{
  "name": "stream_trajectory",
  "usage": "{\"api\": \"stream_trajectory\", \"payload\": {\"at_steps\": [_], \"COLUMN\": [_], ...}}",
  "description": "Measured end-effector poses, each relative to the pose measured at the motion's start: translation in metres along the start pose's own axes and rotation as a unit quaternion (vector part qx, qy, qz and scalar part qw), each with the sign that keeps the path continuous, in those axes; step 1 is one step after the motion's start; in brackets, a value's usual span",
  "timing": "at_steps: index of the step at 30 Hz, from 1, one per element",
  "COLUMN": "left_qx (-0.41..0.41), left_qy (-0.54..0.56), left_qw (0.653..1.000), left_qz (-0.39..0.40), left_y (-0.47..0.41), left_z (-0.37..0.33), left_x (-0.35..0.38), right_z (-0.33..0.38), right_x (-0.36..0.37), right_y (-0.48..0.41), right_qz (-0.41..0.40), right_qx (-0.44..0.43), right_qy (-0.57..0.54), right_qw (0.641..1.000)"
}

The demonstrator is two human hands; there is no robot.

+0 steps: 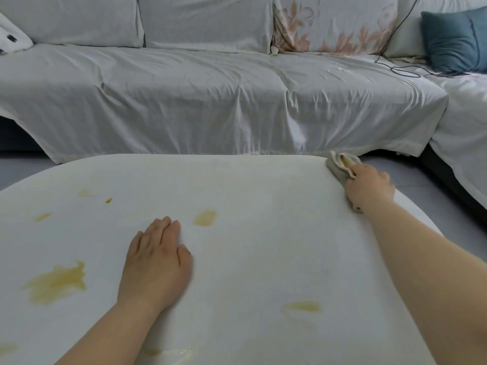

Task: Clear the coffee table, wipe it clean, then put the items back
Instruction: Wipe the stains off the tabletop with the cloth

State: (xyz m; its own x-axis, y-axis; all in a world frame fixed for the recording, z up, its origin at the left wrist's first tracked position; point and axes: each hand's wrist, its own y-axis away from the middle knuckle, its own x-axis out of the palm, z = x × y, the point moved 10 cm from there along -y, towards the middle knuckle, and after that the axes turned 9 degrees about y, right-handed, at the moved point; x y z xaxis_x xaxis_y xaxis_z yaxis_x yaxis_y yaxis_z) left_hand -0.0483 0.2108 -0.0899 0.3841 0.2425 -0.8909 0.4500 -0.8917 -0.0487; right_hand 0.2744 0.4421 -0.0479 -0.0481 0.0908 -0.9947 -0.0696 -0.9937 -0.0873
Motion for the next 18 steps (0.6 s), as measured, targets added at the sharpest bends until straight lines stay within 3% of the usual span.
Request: {"api": "stream_trajectory", "payload": {"at_steps": [3, 5, 10, 12, 14, 18], "left_qx": [0.003, 0.003, 0.004, 0.001, 0.002, 0.001], "left_qy": [-0.002, -0.005, -0.01, -0.008, -0.007, 0.004], "left_qw": [1.0, 1.0, 1.0, 1.0, 1.0, 1.0], "left_qz": [-0.001, -0.005, 0.001, -0.003, -0.002, -0.005], "left_y": [0.0, 0.0, 0.0, 0.0, 0.0, 0.0], "left_z": [0.0, 0.0, -0.003, -0.002, -0.001, -0.002], "left_x": [-0.001, -0.001, -0.002, -0.003, -0.003, -0.002], "right_z": [0.009, 0.041, 0.166, 0.176, 0.137, -0.001], "right_x": [0.006, 0.008, 0.014, 0.017, 0.013, 0.001], "right_y": [-0.007, -0.009, 0.026, 0.032, 0.013, -0.012], "right_qz": [0.036, 0.032, 0.009, 0.002, -0.008, -0.017], "right_qx": [0.048, 0.018, -0.231, -0.293, -0.24, -0.003], "right_qy": [-0.023, -0.022, 0.004, 0.006, 0.009, -0.008], "right_qw": [0.998, 0.999, 0.973, 0.956, 0.971, 1.0]}}
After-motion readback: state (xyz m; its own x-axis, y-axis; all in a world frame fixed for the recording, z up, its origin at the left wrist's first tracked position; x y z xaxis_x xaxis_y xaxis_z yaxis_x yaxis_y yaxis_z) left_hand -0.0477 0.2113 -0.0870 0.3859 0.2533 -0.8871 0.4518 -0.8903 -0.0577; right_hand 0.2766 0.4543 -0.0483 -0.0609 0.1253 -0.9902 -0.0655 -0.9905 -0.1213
